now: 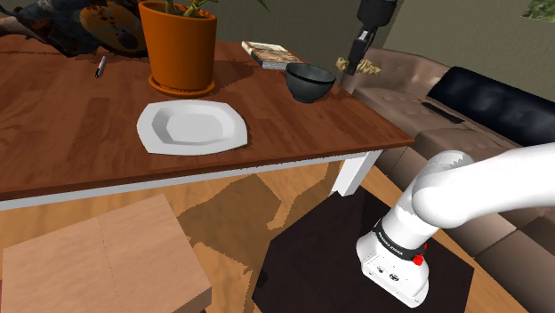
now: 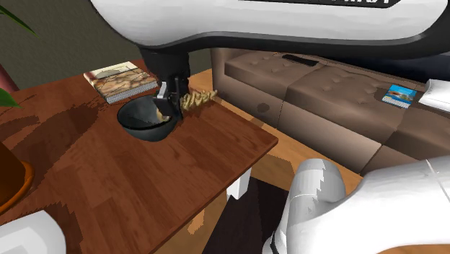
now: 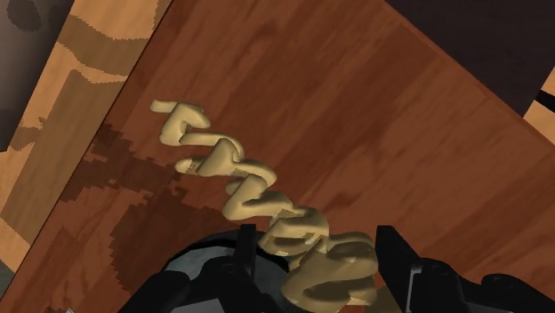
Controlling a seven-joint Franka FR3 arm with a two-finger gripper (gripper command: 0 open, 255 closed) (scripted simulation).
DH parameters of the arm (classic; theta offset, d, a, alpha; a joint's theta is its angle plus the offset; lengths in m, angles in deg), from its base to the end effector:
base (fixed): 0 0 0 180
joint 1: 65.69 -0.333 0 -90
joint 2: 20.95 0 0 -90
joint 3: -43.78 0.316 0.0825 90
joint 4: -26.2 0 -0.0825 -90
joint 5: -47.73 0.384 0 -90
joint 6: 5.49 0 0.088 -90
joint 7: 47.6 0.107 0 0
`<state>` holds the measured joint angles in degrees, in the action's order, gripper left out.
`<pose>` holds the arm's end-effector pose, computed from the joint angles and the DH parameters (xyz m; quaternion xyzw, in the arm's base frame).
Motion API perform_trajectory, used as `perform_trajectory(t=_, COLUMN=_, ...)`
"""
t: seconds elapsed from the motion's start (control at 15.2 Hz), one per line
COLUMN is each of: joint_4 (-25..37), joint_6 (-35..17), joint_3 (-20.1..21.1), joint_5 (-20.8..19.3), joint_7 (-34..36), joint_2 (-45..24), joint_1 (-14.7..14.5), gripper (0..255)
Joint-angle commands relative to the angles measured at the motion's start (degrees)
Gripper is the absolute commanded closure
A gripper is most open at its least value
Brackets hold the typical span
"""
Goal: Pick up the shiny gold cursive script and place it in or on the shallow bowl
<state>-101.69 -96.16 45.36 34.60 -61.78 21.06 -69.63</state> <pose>0.3237 0.0104 0.6367 0.9780 0.1631 0.0316 0.1263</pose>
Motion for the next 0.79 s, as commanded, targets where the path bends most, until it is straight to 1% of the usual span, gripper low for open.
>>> perform_trajectory(t=0.0, joint_4=1.81, joint_6=1.33, joint_3=0.07, joint_5=0.04, joint_7=-0.29, joint_2=-0.45, joint_1=0.04, gripper=255)
perform_trajectory(t=0.13, joint_4=3.14, joint_6=2.26, joint_3=0.12, joint_5=0.06, joint_7=-0.5, joint_2=-0.84, joint_1=0.08, gripper=255)
perform_trajectory(t=0.46, joint_4=11.13, joint_6=-1.0, joint_3=-0.31, joint_5=-0.37, joint_7=-0.46, joint_2=-12.0, joint_1=0.58, gripper=255)
perform_trajectory(t=0.73, joint_4=18.9, joint_6=-2.31, joint_3=-0.54, joint_5=-0.6, joint_7=-0.63, joint_2=-21.01, joint_1=0.91, gripper=255)
